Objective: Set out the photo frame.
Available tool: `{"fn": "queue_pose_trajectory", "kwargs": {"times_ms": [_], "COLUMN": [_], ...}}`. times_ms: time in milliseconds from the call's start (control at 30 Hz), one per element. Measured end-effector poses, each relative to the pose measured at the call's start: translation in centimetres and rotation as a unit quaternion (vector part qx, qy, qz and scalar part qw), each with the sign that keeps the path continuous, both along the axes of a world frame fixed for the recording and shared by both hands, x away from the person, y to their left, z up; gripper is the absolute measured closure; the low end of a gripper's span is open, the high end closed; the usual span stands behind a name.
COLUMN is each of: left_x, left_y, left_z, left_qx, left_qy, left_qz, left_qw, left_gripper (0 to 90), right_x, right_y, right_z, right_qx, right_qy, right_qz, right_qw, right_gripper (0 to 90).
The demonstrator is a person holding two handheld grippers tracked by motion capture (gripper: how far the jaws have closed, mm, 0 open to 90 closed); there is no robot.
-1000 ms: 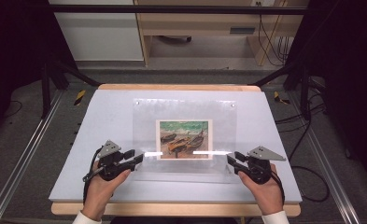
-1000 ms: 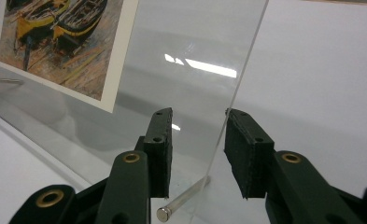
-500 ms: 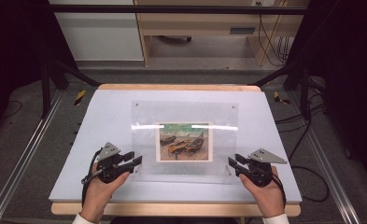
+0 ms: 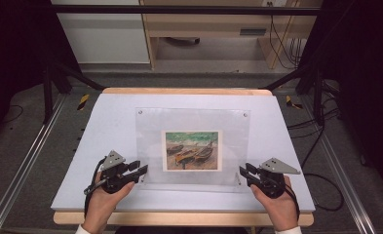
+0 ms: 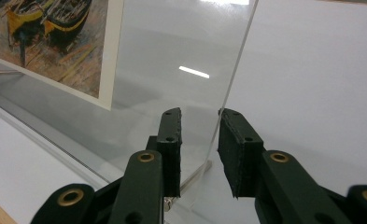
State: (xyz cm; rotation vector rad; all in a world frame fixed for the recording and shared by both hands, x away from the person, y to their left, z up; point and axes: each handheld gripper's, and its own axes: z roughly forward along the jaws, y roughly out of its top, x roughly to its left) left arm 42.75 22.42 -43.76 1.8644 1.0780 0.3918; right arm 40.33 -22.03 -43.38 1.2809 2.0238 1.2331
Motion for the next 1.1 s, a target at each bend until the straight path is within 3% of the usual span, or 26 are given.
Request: {"fn": "queue_pose_trajectory", "kwargs": {"times_ms": [1100], "left_x": [-0.79], "left_y": [0.03], "left_z": [-0.03], "left_qx": [0.014], "left_qy": [0.002], "left_qz": [-0.003], "left_qw": [0.9999], "left_gripper": [62.7], "right_x": [-0.83], "right_y": [-0.2], "right_z": [-0.18], "right_qx": [0.001], "right_qy": [0.003], "right_qz": [0.001], "right_qw": [1.0], "right_gripper": [75.2]}}
